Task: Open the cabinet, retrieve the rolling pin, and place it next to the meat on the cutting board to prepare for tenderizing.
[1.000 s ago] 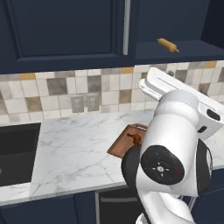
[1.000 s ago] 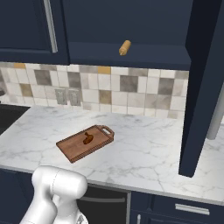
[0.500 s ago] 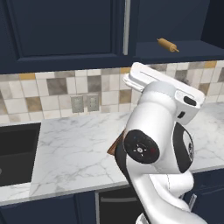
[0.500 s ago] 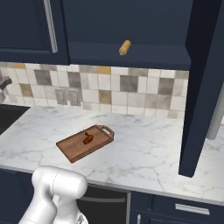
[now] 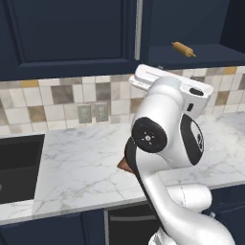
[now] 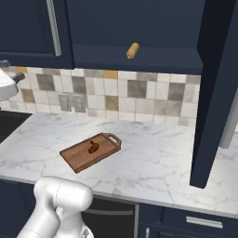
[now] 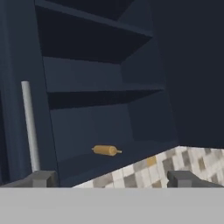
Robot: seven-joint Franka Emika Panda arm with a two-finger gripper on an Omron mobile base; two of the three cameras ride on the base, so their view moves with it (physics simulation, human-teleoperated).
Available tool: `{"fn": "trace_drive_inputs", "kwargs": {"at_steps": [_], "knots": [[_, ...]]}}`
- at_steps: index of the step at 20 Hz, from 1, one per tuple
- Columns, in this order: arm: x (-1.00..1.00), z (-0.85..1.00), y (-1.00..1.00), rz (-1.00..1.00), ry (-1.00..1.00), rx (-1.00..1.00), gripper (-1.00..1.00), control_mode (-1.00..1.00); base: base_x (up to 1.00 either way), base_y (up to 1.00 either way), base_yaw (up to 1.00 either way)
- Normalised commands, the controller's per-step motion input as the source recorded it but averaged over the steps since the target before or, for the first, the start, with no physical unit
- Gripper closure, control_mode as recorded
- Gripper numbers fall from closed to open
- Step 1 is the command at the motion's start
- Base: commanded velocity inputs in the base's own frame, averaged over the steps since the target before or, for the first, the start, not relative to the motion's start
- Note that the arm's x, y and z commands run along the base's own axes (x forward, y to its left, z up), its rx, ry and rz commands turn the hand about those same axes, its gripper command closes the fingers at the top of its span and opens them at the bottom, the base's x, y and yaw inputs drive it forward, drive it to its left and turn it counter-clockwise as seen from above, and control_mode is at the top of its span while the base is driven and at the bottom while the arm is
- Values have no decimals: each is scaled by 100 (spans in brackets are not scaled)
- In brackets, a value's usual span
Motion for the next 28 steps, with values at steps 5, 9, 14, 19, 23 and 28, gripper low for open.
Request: {"fn": "trace_drive_inputs", "kwargs": {"at_steps": [5, 9, 14, 19, 23, 28], "knots": [[36, 0, -1, 0, 0, 0, -100, -100, 0, 0, 0], [49, 0, 0, 1, 0, 0, -100, -100, 0, 0, 0], [50, 0, 0, 1, 0, 0, -100, -100, 0, 0, 0], [48, 0, 1, 1, 0, 0, -100, -100, 0, 0, 0], [46, 0, 3, 2, 0, 0, -100, -100, 0, 0, 0], [43, 0, 11, 4, 0, 0, -100, -100, 0, 0, 0]]}}
